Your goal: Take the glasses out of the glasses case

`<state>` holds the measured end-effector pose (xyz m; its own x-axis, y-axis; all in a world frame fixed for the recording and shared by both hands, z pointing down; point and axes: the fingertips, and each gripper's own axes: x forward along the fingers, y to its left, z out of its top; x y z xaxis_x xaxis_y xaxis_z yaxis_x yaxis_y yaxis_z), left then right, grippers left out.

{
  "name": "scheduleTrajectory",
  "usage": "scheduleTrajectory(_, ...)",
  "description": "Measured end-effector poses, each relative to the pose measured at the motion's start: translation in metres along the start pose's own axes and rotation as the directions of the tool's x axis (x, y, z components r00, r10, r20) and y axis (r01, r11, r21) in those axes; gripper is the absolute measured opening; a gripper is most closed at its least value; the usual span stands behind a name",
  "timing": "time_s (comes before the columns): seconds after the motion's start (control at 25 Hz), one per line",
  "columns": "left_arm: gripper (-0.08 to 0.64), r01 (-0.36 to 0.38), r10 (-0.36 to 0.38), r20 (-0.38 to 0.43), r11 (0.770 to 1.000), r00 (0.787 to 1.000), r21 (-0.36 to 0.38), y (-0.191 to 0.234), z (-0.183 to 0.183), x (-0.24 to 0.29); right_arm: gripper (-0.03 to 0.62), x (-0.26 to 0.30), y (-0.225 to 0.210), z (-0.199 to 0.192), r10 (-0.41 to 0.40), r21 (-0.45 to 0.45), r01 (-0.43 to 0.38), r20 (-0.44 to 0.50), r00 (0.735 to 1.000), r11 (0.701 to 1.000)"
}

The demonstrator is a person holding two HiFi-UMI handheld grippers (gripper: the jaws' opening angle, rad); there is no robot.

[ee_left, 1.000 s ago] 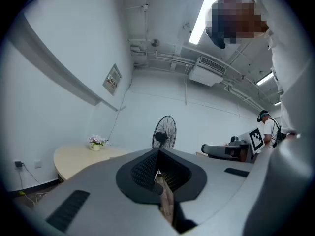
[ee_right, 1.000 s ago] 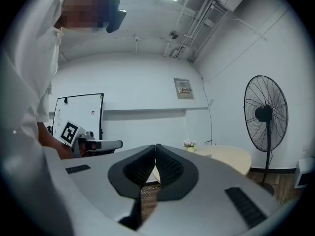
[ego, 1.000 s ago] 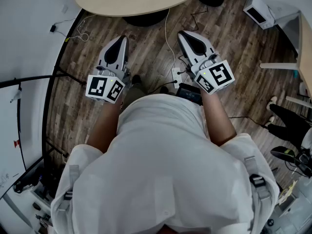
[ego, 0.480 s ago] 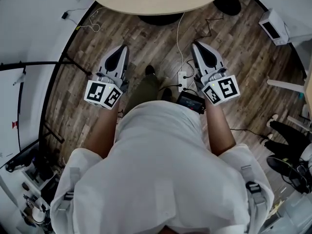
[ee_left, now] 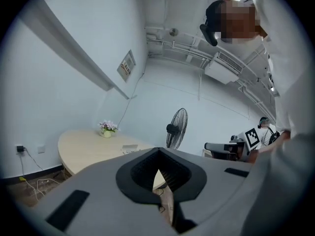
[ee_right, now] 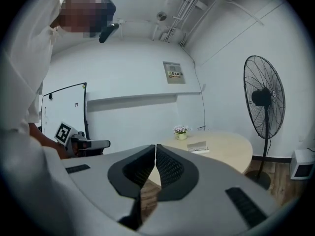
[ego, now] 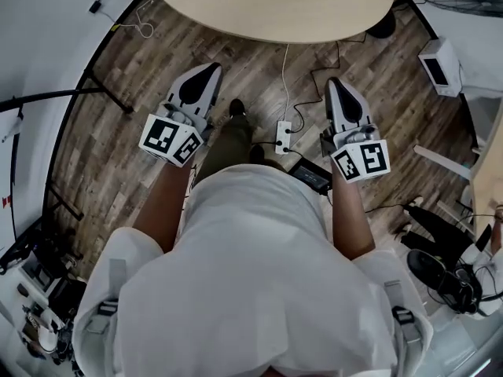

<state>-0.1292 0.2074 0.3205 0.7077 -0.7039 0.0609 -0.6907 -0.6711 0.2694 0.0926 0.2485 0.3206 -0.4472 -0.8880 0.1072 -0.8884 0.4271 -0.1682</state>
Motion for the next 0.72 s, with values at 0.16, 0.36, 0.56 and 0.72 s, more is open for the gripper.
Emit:
scheduleTrajectory(0.16,0.013,0.02,-0.02,-0.01,0.999,1.0,-0.047,0.041,-0.004,0.024,0.026,0.047,-0.006,0.009,-0.007,-0.025,0.006,-0.03,1.0,1.0)
scheduleTrajectory(0.36,0.014,0.049,-0.05,-0.006,0.995,0.999,-0.087,0.072,-0.003,0.054,0.026,0.085,-0.019,0.013,-0.031,-0.029,0.029,-0.068,0.997,0.999)
scheduleTrajectory(0.56,0.012,0.086,-0.086,0.005,0.989,0.996,-0.117,0.077,-0.001,0.074,0.026,0.092,-0.028,0.018,-0.052,-0.041,0.048,-0.097,0.994,0.998)
scheduleTrajectory(0.72,0.014,0.093,-0.092,0.014,0.99,0.996,-0.107,0.083,0.007,0.081,0.026,0.103,-0.029,0.027,-0.053,-0.056,0.048,-0.091,0.994,0.997)
